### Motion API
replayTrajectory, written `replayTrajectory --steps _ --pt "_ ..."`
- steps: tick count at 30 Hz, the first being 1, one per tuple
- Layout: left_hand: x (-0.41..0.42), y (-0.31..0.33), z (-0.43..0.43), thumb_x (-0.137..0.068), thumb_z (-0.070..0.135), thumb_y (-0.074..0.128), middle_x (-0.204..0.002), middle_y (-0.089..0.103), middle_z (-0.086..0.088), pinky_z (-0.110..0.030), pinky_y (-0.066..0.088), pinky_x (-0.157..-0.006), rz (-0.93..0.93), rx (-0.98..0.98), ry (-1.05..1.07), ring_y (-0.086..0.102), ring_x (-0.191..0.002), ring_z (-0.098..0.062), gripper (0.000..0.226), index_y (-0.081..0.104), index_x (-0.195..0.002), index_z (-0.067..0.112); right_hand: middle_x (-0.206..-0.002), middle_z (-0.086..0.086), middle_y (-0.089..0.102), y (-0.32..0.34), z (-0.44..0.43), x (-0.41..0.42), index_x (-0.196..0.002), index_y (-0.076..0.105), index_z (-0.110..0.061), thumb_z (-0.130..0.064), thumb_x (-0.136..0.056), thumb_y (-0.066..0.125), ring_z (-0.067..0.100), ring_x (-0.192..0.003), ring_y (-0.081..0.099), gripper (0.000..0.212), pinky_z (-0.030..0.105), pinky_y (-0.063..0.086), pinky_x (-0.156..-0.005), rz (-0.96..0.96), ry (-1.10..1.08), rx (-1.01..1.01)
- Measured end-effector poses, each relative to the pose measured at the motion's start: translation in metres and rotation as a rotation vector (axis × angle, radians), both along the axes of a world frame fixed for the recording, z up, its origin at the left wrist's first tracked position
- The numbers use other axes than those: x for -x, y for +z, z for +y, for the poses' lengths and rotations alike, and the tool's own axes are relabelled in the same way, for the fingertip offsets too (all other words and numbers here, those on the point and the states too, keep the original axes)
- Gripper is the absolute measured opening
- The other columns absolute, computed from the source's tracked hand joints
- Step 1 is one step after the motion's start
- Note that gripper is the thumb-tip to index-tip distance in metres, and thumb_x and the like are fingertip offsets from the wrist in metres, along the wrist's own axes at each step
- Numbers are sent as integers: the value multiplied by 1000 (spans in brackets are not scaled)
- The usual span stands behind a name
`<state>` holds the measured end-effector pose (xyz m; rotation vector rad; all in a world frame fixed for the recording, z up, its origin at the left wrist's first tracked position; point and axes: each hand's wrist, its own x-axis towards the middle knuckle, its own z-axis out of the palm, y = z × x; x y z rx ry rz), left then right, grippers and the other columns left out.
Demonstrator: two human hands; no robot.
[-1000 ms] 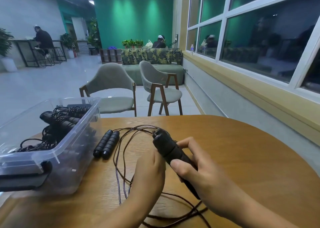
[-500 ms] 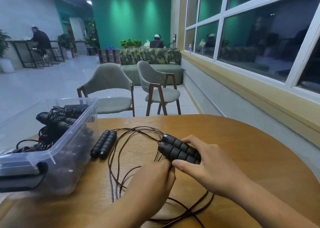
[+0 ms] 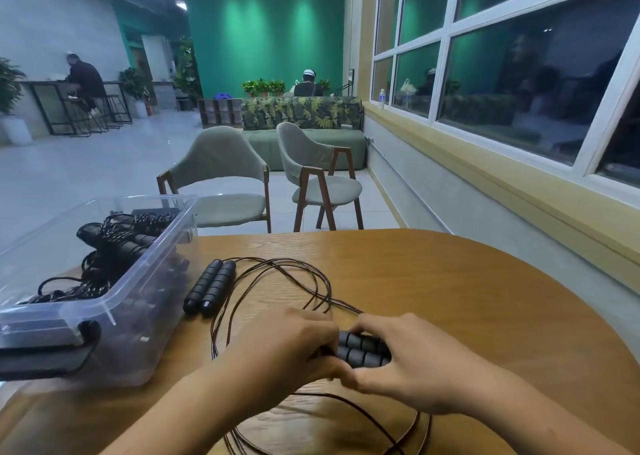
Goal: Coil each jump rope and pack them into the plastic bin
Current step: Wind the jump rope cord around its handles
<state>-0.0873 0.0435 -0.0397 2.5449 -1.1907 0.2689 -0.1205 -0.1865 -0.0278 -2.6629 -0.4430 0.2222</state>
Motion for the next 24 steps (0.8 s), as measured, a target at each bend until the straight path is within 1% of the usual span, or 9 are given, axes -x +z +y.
replayTrajectory --steps 4,8,11,14,16,18,21,22,24 --pt "1 5 4 -80 74 69 -72 54 12 -25 40 -57 96 37 -46 51 -69 -8 47 51 -73 31 -102 -15 71 12 0 4 -115 67 -43 -75 -81 74 7 -90 65 46 33 56 -79 174 108 -31" --pt "5 10 1 -80 59 81 -61 48 16 -17 31 -55 249 188 -98 49 -62 -5 42 54 -67 30 -103 -19 68 24 -3 8 -112 67 -46 -62 -84 81 3 -93 63 35 34 53 -82 258 224 -123" --pt "5 8 1 -88 60 73 -58 45 12 -25 28 -52 366 293 -117 42 -57 -5 44 55 -64 27 -110 -25 69 30 -2 14 -115 69 -44 -45 -93 82 -5 -103 62 26 29 47 -90 333 307 -248" --pt "8 10 -1 -97 58 61 -58 50 15 -24 31 -54 458 356 -114 44 -57 -2 40 59 -65 34 -123 -23 70 32 -2 17 -134 67 -42 -35 -95 82 -5 -114 64 42 23 45 -99 387 359 -344" --pt "8 11 -5 -99 61 55 -59 48 13 -28 33 -56 521 410 -106 44 -57 -5 41 59 -64 40 -120 -10 73 32 -3 17 -130 68 -38 -45 -89 84 5 -106 68 44 27 47 -95 433 354 -410" --pt "4 11 -5 -94 74 50 -59 49 10 -32 36 -56 602 460 -60 46 -56 -10 48 63 -63 39 -118 0 74 29 -5 15 -127 68 -32 -52 -82 81 13 -103 69 51 32 49 -92 457 339 -510" --pt "-5 1 -1 -77 90 54 -52 55 10 -33 54 -67 696 489 49 53 -52 -4 62 65 -55 33 -105 20 67 23 -9 10 -126 63 -14 -44 -80 79 19 -89 64 58 29 49 -82 514 325 -726" --pt "-5 1 -3 -76 85 64 -47 55 10 -29 57 -72 719 506 95 56 -50 1 58 63 -53 31 -96 20 62 22 -10 10 -128 59 -8 -40 -80 78 17 -81 61 60 26 48 -75 547 316 -806" --pt "-2 -5 -6 -85 41 82 -40 50 11 -10 49 -65 624 530 164 59 -52 6 34 56 -64 39 -88 15 58 19 -9 9 -133 56 -2 -36 -82 75 16 -67 53 64 23 43 -60 602 295 -959"
